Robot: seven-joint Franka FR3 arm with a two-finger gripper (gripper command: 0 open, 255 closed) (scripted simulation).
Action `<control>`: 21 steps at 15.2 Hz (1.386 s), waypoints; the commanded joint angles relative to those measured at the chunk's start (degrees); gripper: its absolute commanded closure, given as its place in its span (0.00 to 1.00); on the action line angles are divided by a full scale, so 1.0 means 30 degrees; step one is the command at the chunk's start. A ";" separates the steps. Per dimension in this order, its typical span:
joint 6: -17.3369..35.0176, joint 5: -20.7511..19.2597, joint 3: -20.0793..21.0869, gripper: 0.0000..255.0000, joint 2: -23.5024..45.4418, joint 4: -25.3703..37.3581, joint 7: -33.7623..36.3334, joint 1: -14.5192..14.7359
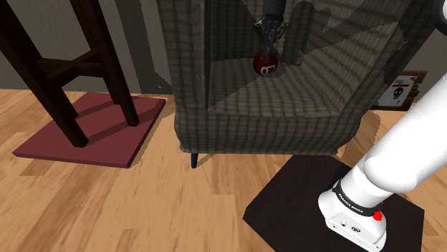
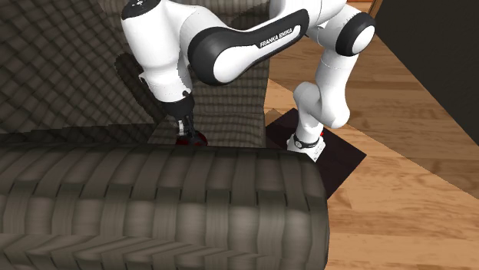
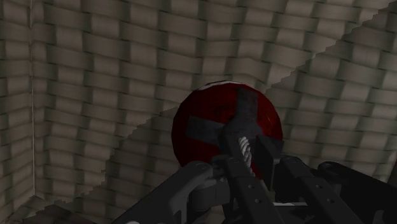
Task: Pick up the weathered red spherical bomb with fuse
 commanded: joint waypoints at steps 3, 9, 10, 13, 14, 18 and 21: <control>0.0014 0.0000 0.0001 1.00 -0.0007 -0.0019 0.0002 0.0001; -0.0484 0.0005 0.0000 1.00 0.0051 0.0538 -0.0015 0.0000; -0.0757 0.0009 0.0000 1.00 0.0113 0.0874 -0.0025 0.0000; -0.1584 0.0021 -0.0003 1.00 0.0316 0.1903 -0.0056 -0.0003; -0.1864 0.0025 -0.0004 1.00 0.0394 0.2262 -0.0067 -0.0004; -0.3012 0.0046 -0.0012 1.00 0.0769 0.3785 -0.0115 -0.0012; -0.3909 0.0065 -0.0020 1.00 0.1122 0.5035 -0.0156 -0.0020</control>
